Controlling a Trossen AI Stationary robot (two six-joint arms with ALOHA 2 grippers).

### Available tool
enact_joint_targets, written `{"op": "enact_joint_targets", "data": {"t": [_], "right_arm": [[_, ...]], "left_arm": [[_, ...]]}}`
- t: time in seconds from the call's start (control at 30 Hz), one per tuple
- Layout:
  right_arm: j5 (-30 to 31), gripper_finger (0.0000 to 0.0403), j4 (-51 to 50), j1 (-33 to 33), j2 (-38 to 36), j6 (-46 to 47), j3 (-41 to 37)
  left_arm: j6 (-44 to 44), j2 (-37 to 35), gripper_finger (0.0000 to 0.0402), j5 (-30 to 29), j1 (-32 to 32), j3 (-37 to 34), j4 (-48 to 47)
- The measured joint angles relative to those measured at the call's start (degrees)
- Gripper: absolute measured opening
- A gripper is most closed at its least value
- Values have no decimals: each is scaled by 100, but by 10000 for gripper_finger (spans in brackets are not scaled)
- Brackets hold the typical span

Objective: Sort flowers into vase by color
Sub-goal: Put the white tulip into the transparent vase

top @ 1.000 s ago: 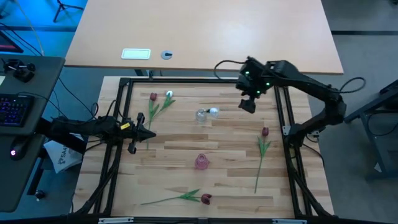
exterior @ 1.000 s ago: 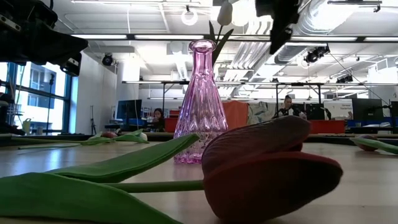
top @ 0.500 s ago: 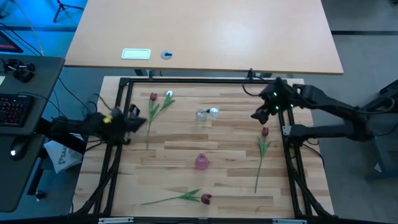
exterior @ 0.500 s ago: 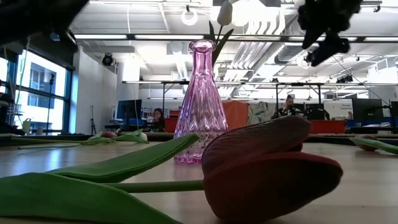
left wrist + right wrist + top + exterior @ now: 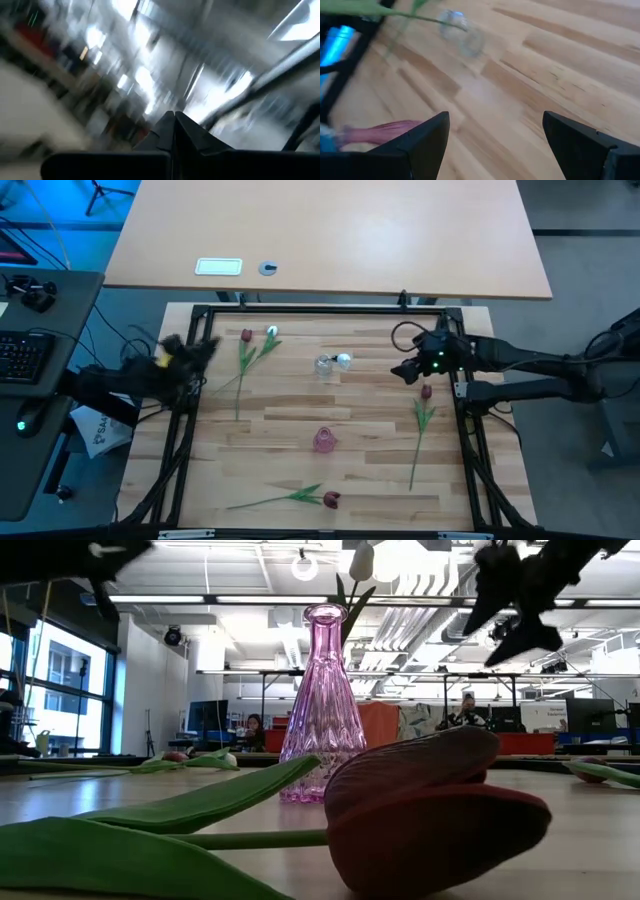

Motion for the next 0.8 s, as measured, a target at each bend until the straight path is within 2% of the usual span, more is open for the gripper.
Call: {"op": "enact_joint_targets", "data": {"t": [0.07,0.13,0.2,0.33,0.43,0.5,0.63,0.8], "right_arm": [[-29,316,5,-66,119,-43,-105],[-112,316,-149,-153,213,-243,-118],[-141,316,-241,-237,250,-445,-118],[-146,316,-243,-451,200,-868,-116],[-210,316,-380,-638,162,-1322,-116],[-302,316,-450,-762,161,-1609,-116],[-565,316,-486,-944,161,-2257,-114],[-760,316,-488,-1106,161,-3029,-114]], "left_arm": [[-421,633,11,24,3,466,-1034],[-568,1385,25,36,79,960,-1688],[-751,2097,46,244,276,1492,-2590],[-960,3396,97,1288,1042,2606,-5433],[-967,4251,136,1752,1662,3066,-6822],[-970,4724,158,2006,2042,3179,-7103],[-823,5641,190,2673,2692,3283,-6831],[-340,6894,199,2774,3131,3761,-6952]]}}
